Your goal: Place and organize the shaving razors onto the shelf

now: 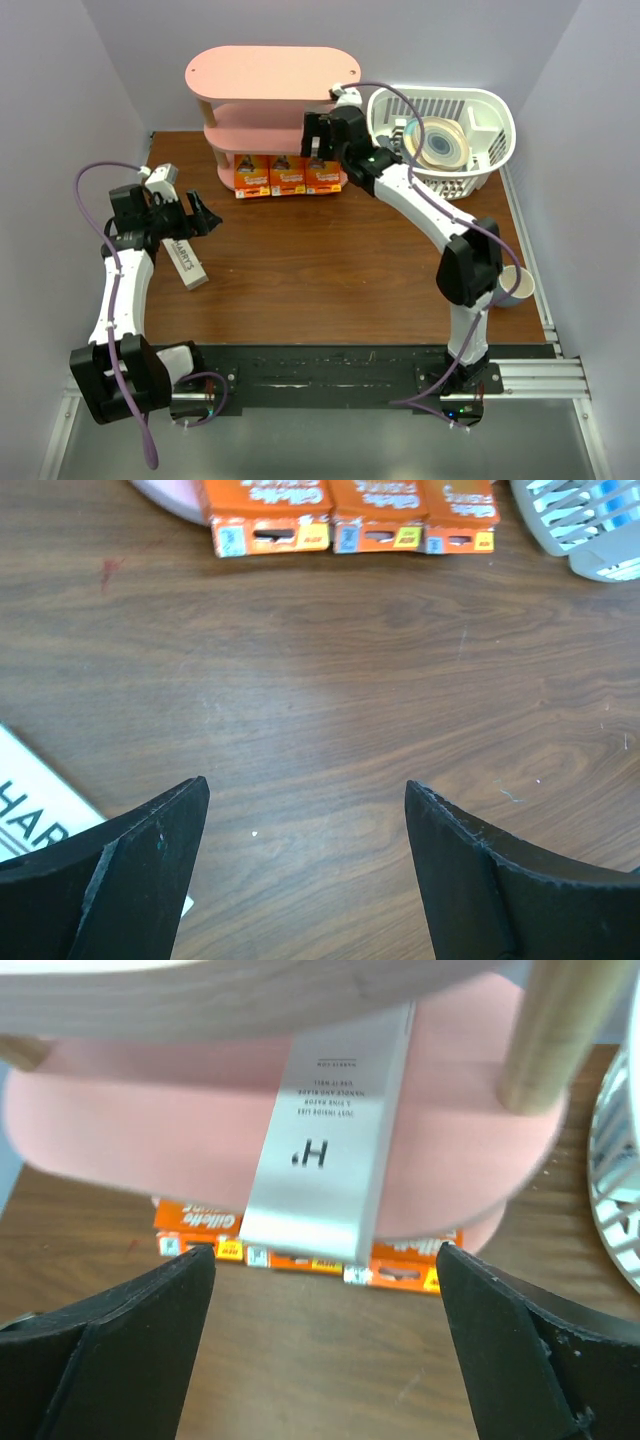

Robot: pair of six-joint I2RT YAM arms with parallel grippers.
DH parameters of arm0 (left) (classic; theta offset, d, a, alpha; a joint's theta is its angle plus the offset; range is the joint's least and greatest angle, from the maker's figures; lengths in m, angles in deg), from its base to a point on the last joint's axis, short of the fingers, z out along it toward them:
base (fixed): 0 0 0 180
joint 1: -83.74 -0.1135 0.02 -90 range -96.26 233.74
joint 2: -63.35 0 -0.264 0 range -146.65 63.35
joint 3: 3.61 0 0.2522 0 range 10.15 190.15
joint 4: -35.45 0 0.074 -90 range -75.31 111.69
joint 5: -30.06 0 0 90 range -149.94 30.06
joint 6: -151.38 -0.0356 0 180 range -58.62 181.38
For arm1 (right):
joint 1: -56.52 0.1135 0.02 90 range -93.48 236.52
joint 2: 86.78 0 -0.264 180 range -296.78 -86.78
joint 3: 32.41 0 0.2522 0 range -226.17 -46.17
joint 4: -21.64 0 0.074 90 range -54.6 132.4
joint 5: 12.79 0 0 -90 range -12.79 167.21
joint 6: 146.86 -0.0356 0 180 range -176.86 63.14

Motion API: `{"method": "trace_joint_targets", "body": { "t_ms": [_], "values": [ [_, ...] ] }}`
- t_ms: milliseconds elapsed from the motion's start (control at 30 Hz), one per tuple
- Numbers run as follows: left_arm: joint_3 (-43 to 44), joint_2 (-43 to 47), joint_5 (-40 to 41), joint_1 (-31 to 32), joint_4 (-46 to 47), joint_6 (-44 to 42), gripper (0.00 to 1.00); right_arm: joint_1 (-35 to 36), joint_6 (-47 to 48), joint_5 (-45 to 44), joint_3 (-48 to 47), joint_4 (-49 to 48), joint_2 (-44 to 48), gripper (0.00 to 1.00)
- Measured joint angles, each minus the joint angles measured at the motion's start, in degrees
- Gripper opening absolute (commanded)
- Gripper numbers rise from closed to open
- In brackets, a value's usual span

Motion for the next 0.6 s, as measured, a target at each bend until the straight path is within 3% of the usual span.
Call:
{"method": "trace_joint_targets", "body": {
  "t_ms": [300,400,467,500,600],
  "values": [
    [0.0,3.1,-3.1,4.6,6.4,-1.4,0.79,-0.8,4.7,7.3,17.4,-1.1,19.2,0.98],
    [-0.1,3.2,-4.6,6.8,8.6,-2.5,0.63,-2.1,6.5,10.4,20.9,-2.1,20.7,0.9],
    [-0.3,3.2,-5.7,8.4,9.9,-3.5,0.42,-3.2,8.4,12.1,23.2,-2.7,20.7,0.83],
    [-0.3,3.1,-6.0,9.1,10.3,-3.9,0.27,-3.7,9.4,12.9,24.2,-2.8,20.6,0.78],
    [0.0,1.9,-6.9,11.1,11.1,-6.6,0.08,-4.7,13.2,15.3,27.5,-4.8,20.6,0.67]
  ]
}}
